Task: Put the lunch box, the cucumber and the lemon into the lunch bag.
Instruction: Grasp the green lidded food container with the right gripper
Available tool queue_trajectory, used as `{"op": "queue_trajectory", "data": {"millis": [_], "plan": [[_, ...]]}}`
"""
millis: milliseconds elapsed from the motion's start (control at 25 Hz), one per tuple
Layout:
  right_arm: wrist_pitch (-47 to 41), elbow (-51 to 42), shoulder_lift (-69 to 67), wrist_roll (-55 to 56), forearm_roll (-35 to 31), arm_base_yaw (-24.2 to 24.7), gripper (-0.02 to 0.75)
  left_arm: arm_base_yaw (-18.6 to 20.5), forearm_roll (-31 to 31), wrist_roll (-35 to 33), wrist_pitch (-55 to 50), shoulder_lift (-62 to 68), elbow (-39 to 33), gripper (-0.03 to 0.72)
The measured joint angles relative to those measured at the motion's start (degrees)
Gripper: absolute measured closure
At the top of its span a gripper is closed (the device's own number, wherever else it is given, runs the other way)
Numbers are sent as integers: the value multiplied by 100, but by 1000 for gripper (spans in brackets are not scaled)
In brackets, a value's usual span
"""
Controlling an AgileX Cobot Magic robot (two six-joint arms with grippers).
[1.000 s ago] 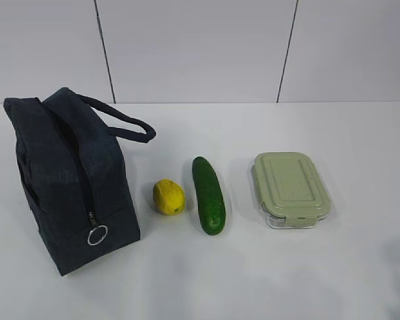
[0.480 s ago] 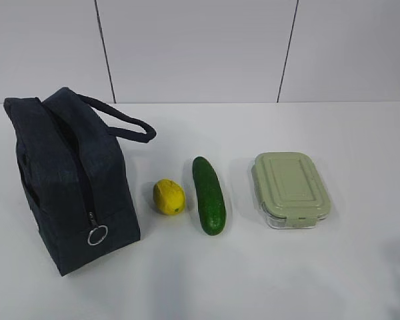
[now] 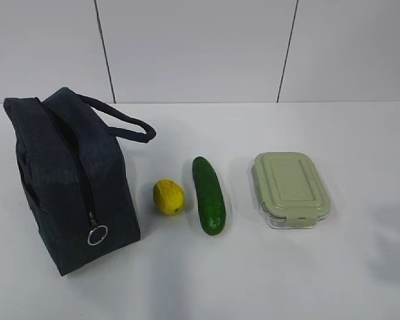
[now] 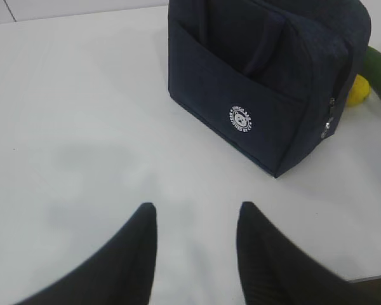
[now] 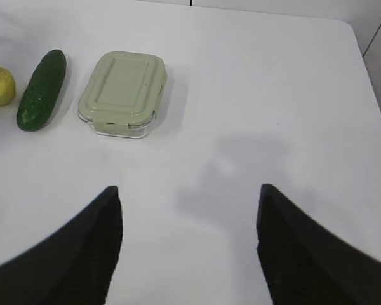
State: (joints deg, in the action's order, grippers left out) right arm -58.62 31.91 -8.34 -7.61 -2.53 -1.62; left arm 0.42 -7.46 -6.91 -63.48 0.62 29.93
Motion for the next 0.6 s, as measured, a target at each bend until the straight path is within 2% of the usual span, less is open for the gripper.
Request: {"op": "queue_trajectory", "data": {"millis": [360, 600], "plan": [[610, 337, -1885, 450, -39, 0, 232, 0, 0, 0, 0, 0, 0, 383], [662, 951, -3287, 488, -456, 0, 232, 0, 0, 0, 0, 0, 0, 383]]}}
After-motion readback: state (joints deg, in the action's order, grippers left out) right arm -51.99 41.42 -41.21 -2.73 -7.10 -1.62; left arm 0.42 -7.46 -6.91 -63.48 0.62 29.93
